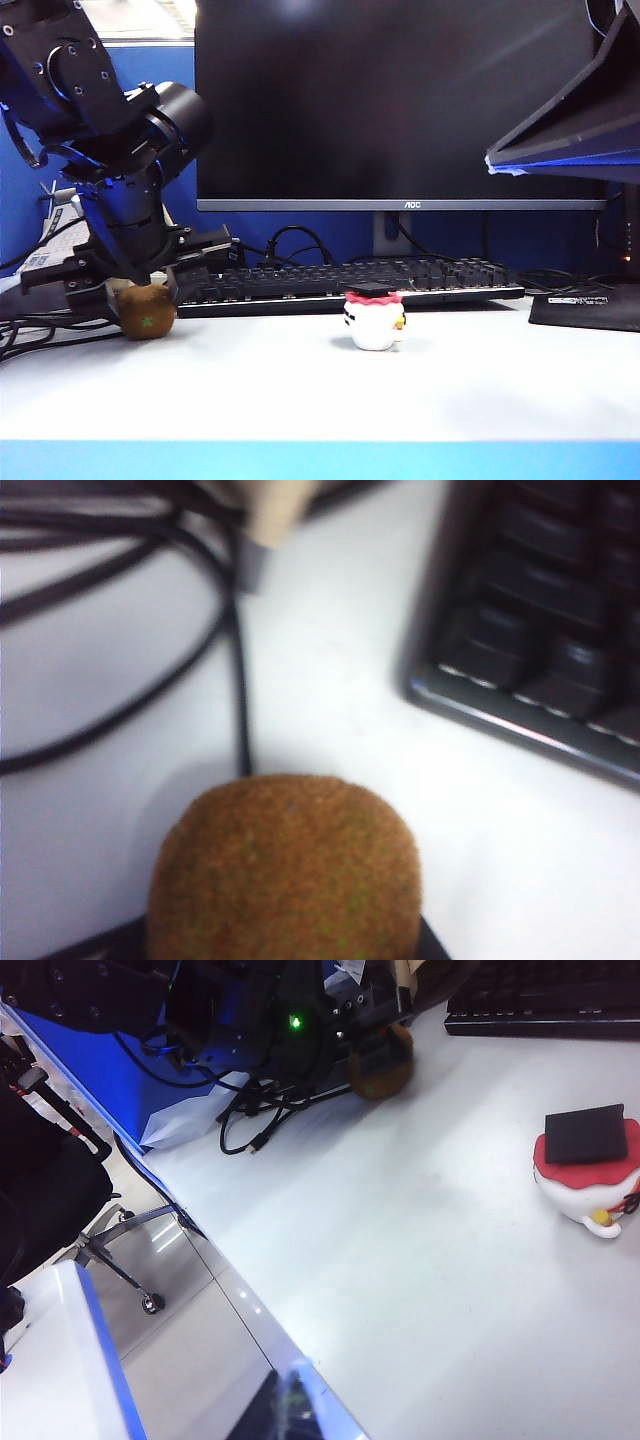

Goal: Place the kiwi on top of the doll with a flat head.

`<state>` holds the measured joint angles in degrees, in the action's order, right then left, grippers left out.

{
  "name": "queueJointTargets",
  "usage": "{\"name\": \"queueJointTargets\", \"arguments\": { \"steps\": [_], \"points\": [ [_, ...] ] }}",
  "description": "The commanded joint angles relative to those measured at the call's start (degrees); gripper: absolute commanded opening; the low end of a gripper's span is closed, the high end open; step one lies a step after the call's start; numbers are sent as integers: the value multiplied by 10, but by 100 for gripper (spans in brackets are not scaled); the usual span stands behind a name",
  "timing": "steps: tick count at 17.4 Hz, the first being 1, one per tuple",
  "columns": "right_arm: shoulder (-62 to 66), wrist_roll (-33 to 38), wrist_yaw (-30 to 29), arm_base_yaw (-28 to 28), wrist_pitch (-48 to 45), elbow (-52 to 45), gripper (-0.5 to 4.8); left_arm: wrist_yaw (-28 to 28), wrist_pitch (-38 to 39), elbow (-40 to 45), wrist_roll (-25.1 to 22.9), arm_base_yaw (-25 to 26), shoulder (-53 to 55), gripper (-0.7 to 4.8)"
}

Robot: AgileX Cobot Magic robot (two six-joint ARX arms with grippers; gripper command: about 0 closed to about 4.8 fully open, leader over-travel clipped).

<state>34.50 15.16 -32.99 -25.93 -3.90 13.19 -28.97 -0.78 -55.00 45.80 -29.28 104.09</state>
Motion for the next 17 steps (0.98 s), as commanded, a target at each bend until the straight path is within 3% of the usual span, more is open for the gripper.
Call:
{"name": "queueJointTargets", "arguments": {
  "steps": [1, 3, 4, 5, 7, 10, 12, 17],
  "points": [
    [-1, -2, 0, 0, -6, 2, -1, 63, 0, 0, -3, -1, -1, 53],
    [-1, -2, 0, 0, -6, 2, -1, 123, -16, -1, -5, -1, -5, 27],
    [-1, -2, 0, 0, -7, 2, -1, 155, -24, -1, -22, -1, -9, -8],
    [-2, -2, 0, 0, -14, 3, -1, 203, -31, -6, -60, -1, -20, -5],
    [-3, -1, -2, 0, -42, 3, -1, 256, 43, -64, -217, -15, -45, -5],
    [-3, -1, 10, 0, -54, 4, -1, 236, 259, -214, -453, -64, -63, -6],
    [-3, -1, 10, 0, -54, 4, -1, 247, 363, -314, -488, -77, -60, -6],
    [-3, 12, 10, 2, -53, 4, -1, 326, 475, -428, -497, -75, -41, -6]
  ]
}}
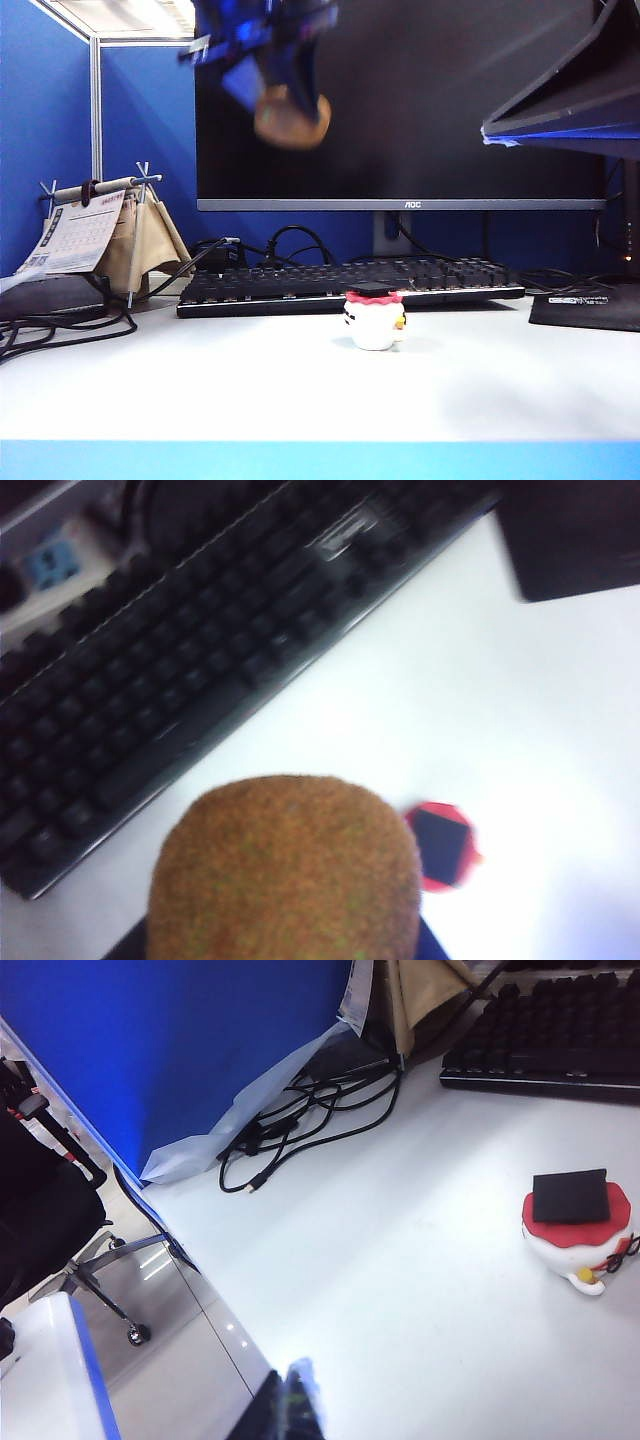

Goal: Place the kiwi on top of the doll with a flat head.

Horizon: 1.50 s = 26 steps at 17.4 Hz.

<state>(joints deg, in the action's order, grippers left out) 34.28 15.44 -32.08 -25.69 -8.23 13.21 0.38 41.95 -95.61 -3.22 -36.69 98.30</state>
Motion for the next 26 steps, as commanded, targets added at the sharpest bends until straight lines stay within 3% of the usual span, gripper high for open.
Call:
{"name": "queueJointTargets", "arguments": {
  "steps": [1, 7, 14, 19, 26],
  "points": [
    [0, 9, 0, -1, -10, 4, -1, 58, 76, -38, -9, -3, 39, -6],
    [-2, 9, 8, -1, 2, 4, 0, 58, 85, -39, -39, -60, 150, -6],
    [-87, -57, 143, 1, 150, 57, 0, 14, 36, -39, -71, -65, 166, -6],
    [-117, -68, 140, 1, 172, 63, 0, 49, 12, -40, -57, -64, 176, -6],
    [-117, -67, 140, 1, 175, 63, 0, 33, 17, -43, -58, -64, 180, -6]
  ]
}}
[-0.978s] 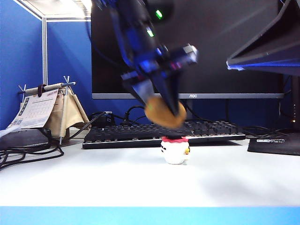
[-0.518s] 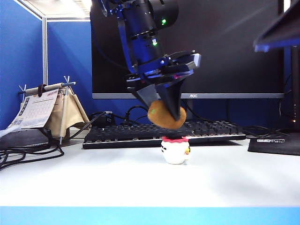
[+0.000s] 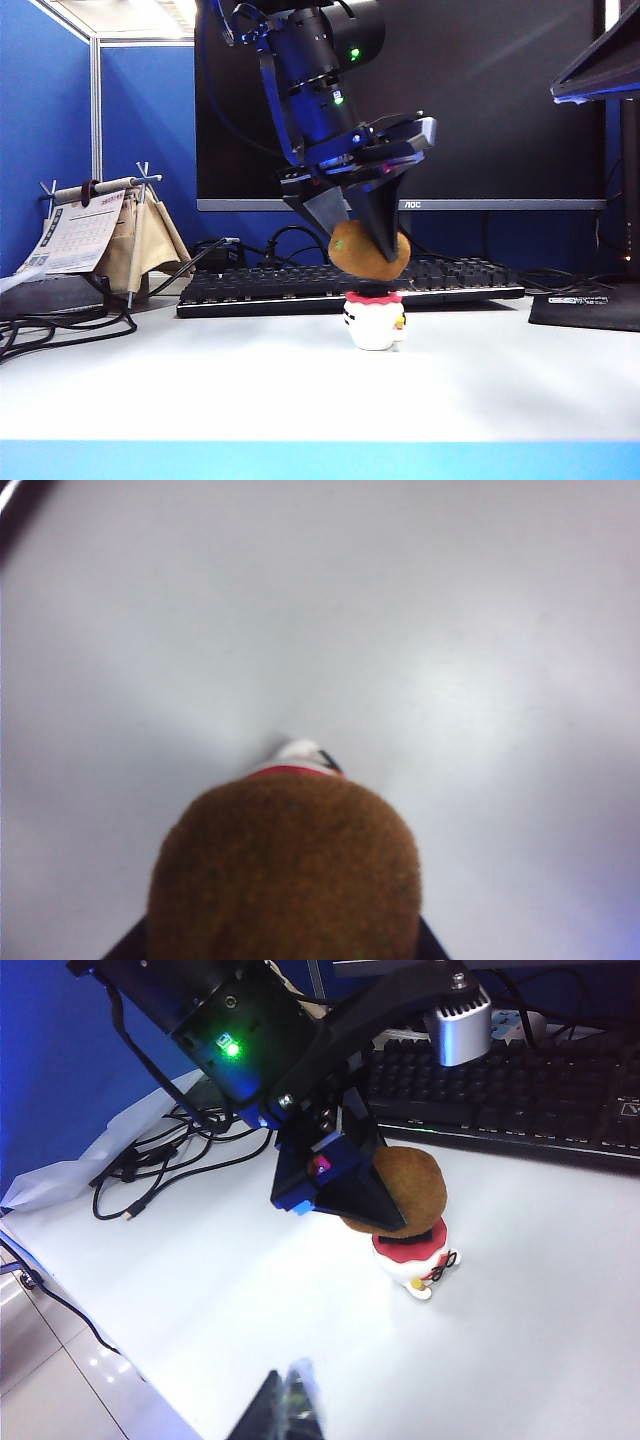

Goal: Place the kiwi on top of the doll with a flat head.

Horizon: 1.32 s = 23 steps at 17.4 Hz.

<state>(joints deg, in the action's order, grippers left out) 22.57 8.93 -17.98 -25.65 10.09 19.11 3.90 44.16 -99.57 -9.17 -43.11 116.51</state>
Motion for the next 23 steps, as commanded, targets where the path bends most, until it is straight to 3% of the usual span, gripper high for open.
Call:
{"name": "queueJointTargets", "arguments": {
  "steps": [1, 11, 12, 14, 17, 19, 21, 23],
  "points": [
    [0, -2, -1, 0, -9, 4, 0, -2, -5, -3, 2, 0, -2, -6],
    [0, -2, -1, 0, -9, 3, -1, -2, -12, -3, 7, 0, 12, -1],
    [0, -2, -1, 0, -9, 3, 0, -2, -12, -3, 8, 0, 12, 49],
    [0, -2, 1, 0, -9, 3, -1, -2, -12, -3, 10, 0, 12, 283],
    [0, -2, 1, 0, -9, 3, 0, -3, -11, -3, 13, 0, 12, 346],
    [0, -2, 1, 0, -9, 3, 0, -12, -11, -3, 15, 0, 12, 355],
    [0, -2, 0, 0, -8, 3, -1, -28, -11, -5, 17, 0, 11, 415],
    [0, -2, 1, 0, -7, 3, 0, -28, -10, -5, 17, 0, 11, 425]
  ]
}}
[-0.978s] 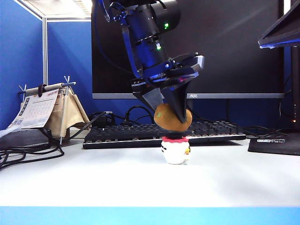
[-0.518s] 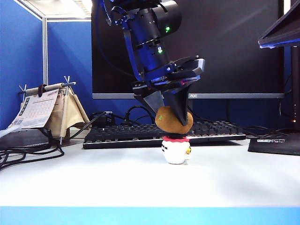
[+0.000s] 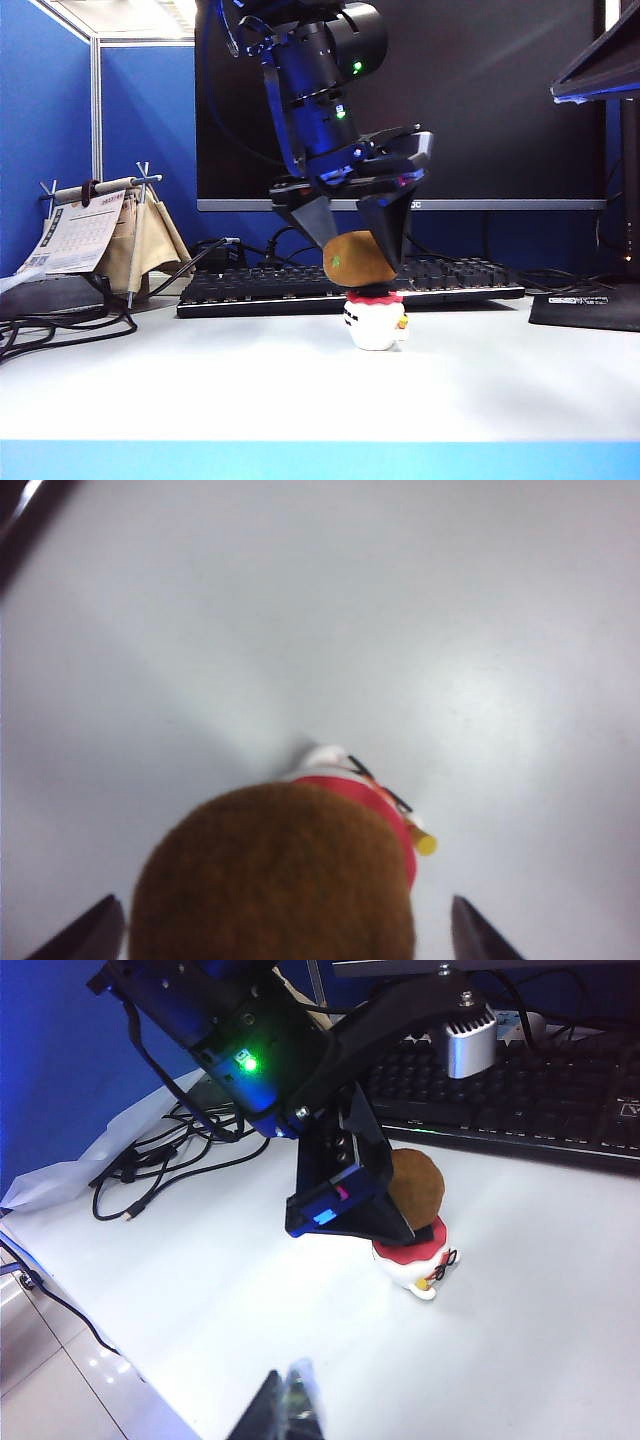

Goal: Place the kiwi on top of the doll with a flat head.

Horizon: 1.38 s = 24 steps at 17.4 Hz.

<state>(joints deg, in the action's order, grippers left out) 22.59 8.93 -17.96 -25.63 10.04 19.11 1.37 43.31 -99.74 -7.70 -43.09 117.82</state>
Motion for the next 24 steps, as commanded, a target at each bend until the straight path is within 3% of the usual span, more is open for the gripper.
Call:
{"name": "queueJointTargets", "arguments": {
  "steps": [1, 10, 12, 13, 14, 15, 17, 19, 22, 24],
  "points": [
    [0, -2, 0, 0, -6, 3, -1, -3, -2, -3, 2, 0, -3, 455],
    [0, -2, 3, 0, -6, 3, 0, -22, -21, -3, -3, 0, -47, 479],
    [0, -2, 5, 0, -7, 3, 0, -32, -16, -3, 20, 0, -78, 479],
    [0, -2, 5, 0, -6, 3, -1, -13, -8, -3, 33, 0, -99, 365],
    [0, -2, 5, 0, -6, 3, -1, 11, 3, -3, 37, 0, -122, 141],
    [0, -2, 5, 0, -3, 3, -1, 26, 21, -3, 33, 0, -164, -3],
    [0, -2, 5, 0, 5, 3, -1, -32, 60, 1, -2, -1, -222, -5],
    [0, -1, 13, 0, 8, 3, -1, -56, 96, 21, -3, 0, -290, -5],
    [0, -1, 76, 0, 9, 3, -1, -71, 46, 167, 12, 0, -450, -5],
    [0, 1, 72, 0, 9, 3, -1, -83, 4, 262, 44, 0, -538, -5]
  ]
}}
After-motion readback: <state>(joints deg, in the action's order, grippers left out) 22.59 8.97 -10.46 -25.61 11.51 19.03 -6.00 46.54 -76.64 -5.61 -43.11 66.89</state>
